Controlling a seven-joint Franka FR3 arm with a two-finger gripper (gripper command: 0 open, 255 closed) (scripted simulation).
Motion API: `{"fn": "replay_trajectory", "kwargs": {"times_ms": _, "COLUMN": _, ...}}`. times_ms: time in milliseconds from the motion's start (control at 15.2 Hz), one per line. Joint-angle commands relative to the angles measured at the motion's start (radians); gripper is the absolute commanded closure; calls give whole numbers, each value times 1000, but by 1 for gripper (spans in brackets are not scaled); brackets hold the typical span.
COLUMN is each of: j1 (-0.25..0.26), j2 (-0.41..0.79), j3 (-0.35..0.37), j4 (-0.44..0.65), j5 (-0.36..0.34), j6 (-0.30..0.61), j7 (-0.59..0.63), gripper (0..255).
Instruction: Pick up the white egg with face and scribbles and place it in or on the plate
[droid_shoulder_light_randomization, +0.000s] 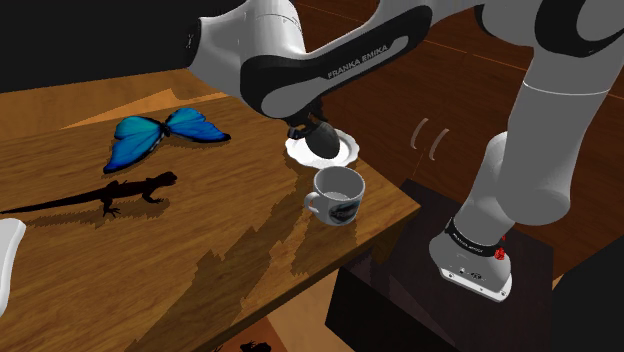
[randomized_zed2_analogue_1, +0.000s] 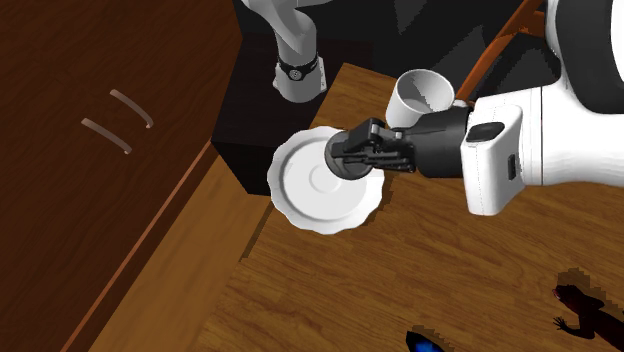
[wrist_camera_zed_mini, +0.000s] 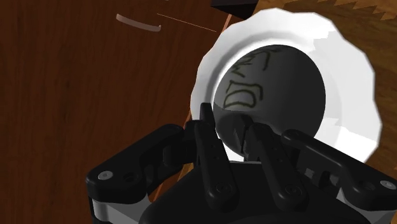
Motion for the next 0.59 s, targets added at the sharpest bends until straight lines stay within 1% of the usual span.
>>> {"fn": "replay_trajectory", "kwargs": {"times_ms": 0, "j1": -4, "j2": 8, "j3": 1, "j4": -15, "j5": 33, "j6": 4, "j7": 1, "gripper": 255}}
{"fn": "replay_trajectory", "kwargs": {"times_ms": 198, "j1": -7, "j2": 8, "j3": 4, "j4": -15, "j5": 33, "j6": 4, "j7": 2, "gripper": 255}}
{"fn": "replay_trajectory", "kwargs": {"times_ms": 264, "j1": -5, "j2": 13, "j3": 5, "j4": -3, "j5": 32, "j6": -4, "j7": 0, "gripper": 0}}
{"fn": "replay_trajectory", "kwargs": {"times_ms": 528, "j1": -7, "j2": 9, "j3": 3, "j4": -8, "j5": 31, "j6": -1, "j7": -2, "gripper": 0}}
